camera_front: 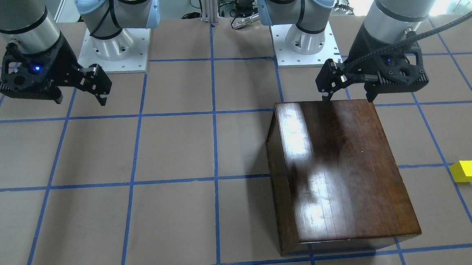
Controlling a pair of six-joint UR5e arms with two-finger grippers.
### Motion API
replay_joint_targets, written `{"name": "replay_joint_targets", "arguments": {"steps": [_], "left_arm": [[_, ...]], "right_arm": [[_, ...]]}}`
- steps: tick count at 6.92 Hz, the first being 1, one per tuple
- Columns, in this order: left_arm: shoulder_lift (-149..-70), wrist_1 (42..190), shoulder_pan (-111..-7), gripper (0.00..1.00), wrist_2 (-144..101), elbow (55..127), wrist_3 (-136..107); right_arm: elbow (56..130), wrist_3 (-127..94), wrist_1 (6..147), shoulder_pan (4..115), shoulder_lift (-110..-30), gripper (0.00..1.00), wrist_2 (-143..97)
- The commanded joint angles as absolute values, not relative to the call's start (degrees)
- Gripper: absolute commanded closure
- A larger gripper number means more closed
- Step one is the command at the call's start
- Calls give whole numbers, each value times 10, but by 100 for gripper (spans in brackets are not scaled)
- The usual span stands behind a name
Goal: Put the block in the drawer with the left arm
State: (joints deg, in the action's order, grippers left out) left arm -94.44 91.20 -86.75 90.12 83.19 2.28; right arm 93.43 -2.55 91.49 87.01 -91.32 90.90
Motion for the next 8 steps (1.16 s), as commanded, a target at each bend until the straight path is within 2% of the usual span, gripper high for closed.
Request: {"name": "replay_joint_targets", "arguments": {"steps": [1, 3, 8], "left_arm": [[-944, 904, -861, 0, 902, 832, 25], [-962, 840, -784, 0, 897, 831, 91], [-1015, 840, -622, 0, 894, 827, 236]], "right_arm": [[934, -25, 915, 870, -913, 0, 909], [934, -25, 915, 870, -913, 0, 909], [934, -25, 915, 870, -913, 0, 909]]}}
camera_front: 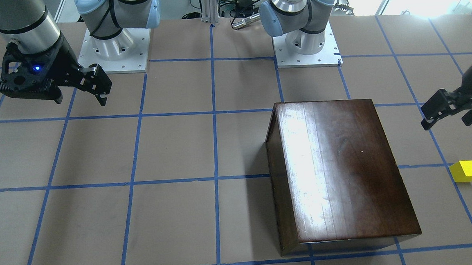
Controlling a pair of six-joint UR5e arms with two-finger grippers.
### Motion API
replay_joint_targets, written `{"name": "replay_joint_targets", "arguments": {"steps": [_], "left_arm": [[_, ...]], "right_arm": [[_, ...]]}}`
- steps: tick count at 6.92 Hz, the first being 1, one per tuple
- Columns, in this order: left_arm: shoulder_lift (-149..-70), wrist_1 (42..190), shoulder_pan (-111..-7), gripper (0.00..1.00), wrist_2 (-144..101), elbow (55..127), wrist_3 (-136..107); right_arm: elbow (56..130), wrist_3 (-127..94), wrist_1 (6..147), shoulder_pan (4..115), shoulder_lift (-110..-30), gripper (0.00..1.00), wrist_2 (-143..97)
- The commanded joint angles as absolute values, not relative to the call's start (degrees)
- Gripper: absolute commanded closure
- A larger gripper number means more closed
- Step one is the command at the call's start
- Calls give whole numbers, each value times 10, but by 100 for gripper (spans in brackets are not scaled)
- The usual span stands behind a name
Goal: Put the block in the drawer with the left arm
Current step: 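Move the left gripper down beside the cabinet to the white drawer handle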
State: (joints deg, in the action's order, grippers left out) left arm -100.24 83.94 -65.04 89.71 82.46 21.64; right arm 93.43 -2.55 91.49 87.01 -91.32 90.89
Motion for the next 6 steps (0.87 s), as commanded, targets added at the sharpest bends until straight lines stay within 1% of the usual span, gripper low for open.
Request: {"name": "replay_joint_targets", "arguments": {"steps": [1, 3, 6], "left_arm": [[-1027, 839, -609, 0, 889, 828, 250], [-1069, 838, -566, 0, 824, 821, 318], [-1106, 844, -563, 0, 768, 829, 376]], "right_arm": [[934, -25, 915, 870, -913, 0, 909], [934, -25, 915, 870, -913, 0, 909], [934, -25, 915, 870, -913, 0, 909]]}}
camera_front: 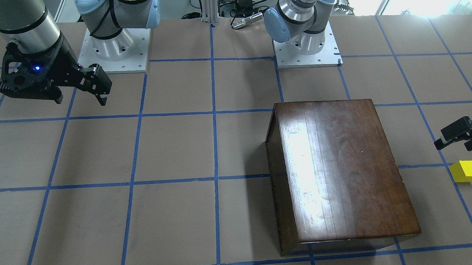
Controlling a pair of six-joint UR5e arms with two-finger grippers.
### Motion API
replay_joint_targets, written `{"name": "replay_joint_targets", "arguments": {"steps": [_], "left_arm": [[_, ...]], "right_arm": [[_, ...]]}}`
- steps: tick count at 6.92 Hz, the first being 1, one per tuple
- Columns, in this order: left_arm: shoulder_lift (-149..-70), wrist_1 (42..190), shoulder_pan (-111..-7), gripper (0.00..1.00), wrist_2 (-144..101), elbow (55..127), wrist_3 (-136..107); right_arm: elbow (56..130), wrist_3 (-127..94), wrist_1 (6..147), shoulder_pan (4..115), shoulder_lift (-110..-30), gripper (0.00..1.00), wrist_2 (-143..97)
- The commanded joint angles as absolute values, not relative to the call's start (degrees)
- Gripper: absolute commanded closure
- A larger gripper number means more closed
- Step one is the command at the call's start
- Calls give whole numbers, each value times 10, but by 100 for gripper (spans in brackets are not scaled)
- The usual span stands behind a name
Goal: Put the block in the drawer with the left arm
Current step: 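Move the left gripper down beside the cabinet to the white drawer handle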
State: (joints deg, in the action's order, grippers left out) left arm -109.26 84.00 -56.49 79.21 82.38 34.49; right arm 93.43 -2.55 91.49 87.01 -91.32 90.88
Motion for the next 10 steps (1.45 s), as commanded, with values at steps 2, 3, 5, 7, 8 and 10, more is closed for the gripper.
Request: {"name": "replay_joint_targets", "arguments": {"steps": [2, 3, 5, 7, 8, 10], "left_arm": [[-1124, 847, -563, 0, 722, 831, 385], [-1132, 848, -563, 0, 691, 838, 377], [-1137, 847, -567, 0, 690, 855, 300], [-1140, 846, -581, 0, 690, 860, 295], [-1139, 844, -589, 0, 690, 866, 296], [-1150, 839, -590, 0, 691, 867, 304]], "right_arm": [[934, -25, 915, 870, -913, 0, 909], [934, -25, 915, 870, -913, 0, 909], [934, -25, 915, 870, -913, 0, 909], [934, -25, 915, 870, -913, 0, 909], [934, -25, 915, 870, -913, 0, 909], [934, -25, 915, 870, -913, 0, 909]]}}
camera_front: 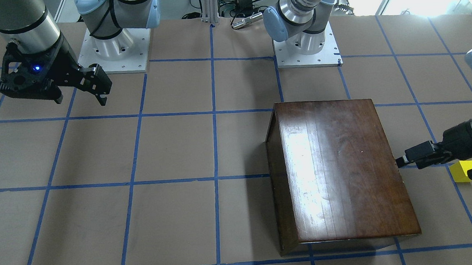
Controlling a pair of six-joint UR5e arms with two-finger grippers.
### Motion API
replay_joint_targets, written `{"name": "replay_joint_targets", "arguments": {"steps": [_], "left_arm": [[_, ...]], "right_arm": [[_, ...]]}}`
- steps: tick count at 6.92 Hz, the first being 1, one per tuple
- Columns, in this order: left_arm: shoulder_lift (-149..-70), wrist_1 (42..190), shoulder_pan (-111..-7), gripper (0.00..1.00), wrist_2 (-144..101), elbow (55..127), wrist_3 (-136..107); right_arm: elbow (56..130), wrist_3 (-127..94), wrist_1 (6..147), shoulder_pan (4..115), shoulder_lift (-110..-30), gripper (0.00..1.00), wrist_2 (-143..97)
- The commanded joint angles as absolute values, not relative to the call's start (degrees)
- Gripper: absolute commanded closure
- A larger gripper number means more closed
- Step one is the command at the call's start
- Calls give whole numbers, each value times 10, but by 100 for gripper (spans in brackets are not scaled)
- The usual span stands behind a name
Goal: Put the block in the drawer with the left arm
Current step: 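Grasp the white drawer handle with the left gripper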
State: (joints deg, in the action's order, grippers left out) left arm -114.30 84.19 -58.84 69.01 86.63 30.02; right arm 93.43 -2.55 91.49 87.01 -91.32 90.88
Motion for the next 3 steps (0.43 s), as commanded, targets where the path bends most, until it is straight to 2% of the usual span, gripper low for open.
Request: {"name": "replay_joint_targets", "arguments": {"steps": [1, 3], "left_arm": [[-1157, 838, -590, 0, 691, 867, 303], [-1172, 837, -590, 0, 690, 867, 301]], "right_arm": [[934, -25, 915, 870, -913, 0, 909], [934, -25, 915, 870, -913, 0, 909]]}}
